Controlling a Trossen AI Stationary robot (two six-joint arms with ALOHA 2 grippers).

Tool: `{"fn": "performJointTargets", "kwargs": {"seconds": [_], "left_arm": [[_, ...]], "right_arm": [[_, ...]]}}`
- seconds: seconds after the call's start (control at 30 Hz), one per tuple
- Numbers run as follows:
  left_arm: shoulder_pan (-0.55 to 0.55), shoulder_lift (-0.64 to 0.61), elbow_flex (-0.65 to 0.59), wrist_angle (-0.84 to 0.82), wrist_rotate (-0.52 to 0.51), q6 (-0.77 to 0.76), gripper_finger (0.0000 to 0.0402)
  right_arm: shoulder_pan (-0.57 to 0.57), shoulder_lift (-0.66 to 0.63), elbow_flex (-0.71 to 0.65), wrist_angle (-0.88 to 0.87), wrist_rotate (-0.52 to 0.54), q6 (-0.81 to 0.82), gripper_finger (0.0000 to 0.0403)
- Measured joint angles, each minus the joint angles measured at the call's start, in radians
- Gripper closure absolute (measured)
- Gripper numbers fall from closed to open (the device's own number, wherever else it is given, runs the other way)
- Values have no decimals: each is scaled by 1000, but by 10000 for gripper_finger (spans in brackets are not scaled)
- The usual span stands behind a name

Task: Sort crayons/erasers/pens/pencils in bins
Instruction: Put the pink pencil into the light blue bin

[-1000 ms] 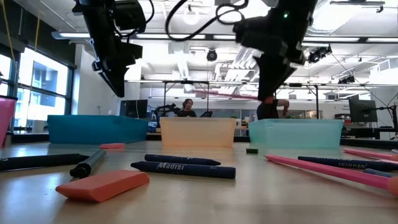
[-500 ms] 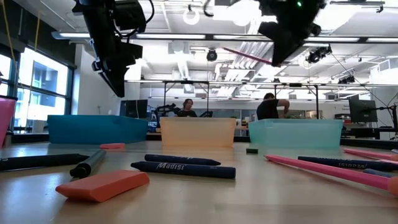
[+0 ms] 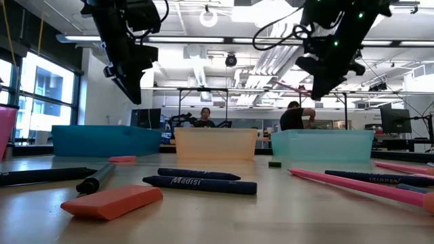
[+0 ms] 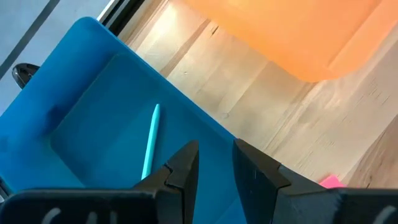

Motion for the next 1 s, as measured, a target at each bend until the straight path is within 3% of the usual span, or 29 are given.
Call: {"fn": "performJointTargets", "kwargs": {"seconds": [0.17, 0.57, 0.67, 1.0], "left_arm": [[0, 0, 0, 6, 0, 0, 314], [0, 0, 0, 36, 0, 0, 314], [0, 0, 0, 37, 0, 0, 314], [0, 0, 0, 39, 0, 0, 314]], "right_arm": [[-101, 16, -6, 78, -13, -121, 382], [-306, 65, -4, 91, -246, -243, 376], [-333, 119, -4, 78, -308, -254, 376], [-330, 183, -5, -25, -319, -186, 375]]}}
